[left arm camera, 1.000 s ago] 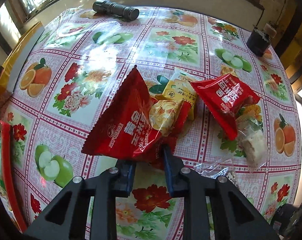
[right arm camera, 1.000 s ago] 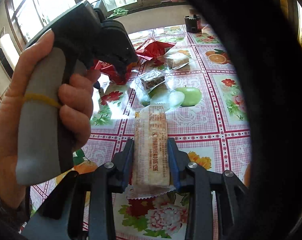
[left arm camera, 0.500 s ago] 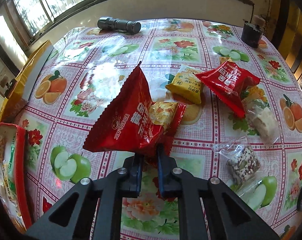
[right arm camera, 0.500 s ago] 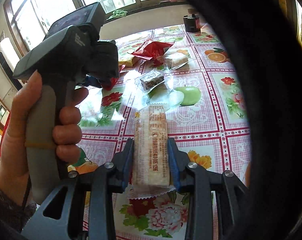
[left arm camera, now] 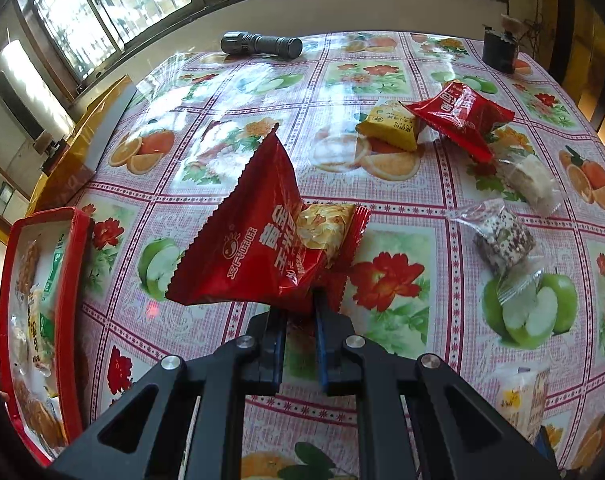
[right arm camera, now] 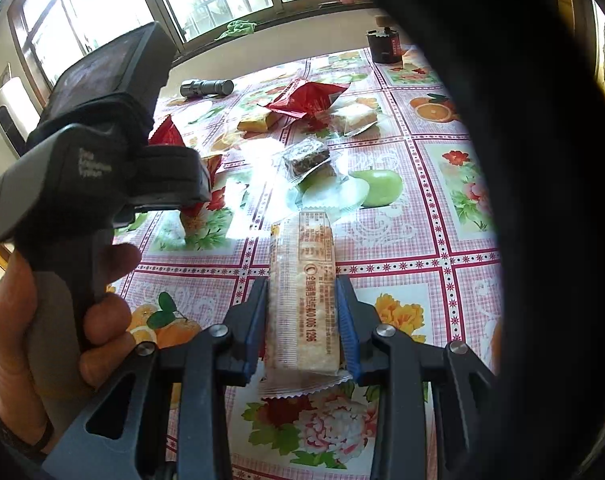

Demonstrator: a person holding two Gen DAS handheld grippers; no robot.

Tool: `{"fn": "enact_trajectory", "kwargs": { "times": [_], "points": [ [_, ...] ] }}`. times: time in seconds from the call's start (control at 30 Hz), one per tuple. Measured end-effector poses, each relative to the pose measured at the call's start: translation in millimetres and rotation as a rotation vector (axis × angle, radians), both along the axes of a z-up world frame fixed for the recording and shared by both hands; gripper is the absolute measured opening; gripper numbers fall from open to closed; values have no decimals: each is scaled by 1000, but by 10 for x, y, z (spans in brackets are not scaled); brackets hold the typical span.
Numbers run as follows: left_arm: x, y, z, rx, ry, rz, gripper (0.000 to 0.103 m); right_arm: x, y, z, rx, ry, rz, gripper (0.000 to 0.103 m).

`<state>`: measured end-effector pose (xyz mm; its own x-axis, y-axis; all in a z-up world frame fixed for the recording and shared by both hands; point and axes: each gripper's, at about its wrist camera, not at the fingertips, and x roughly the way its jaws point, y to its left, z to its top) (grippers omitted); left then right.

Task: Organize snacks
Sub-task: 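Grasp the red snack bag with the left gripper and lift it, then carry the red bag and long cracker packet toward the red tray with both grippers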

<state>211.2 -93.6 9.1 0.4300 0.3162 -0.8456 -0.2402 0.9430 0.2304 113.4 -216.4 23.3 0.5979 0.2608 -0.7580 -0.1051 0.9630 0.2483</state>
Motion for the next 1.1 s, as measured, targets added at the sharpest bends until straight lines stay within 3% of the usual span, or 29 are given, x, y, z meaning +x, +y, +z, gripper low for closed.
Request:
{"fn": "enact_trajectory", "kwargs": {
  "times": [0.63, 1.1],
  "points": [
    [-577, 25, -30, 85, -24, -99, 11, -51, 69, 10, -13, 2, 16, 35],
    [-748, 147, -15, 89, -26, -116, 11, -79, 76, 13, -10, 6, 21, 35]
  ]
}}
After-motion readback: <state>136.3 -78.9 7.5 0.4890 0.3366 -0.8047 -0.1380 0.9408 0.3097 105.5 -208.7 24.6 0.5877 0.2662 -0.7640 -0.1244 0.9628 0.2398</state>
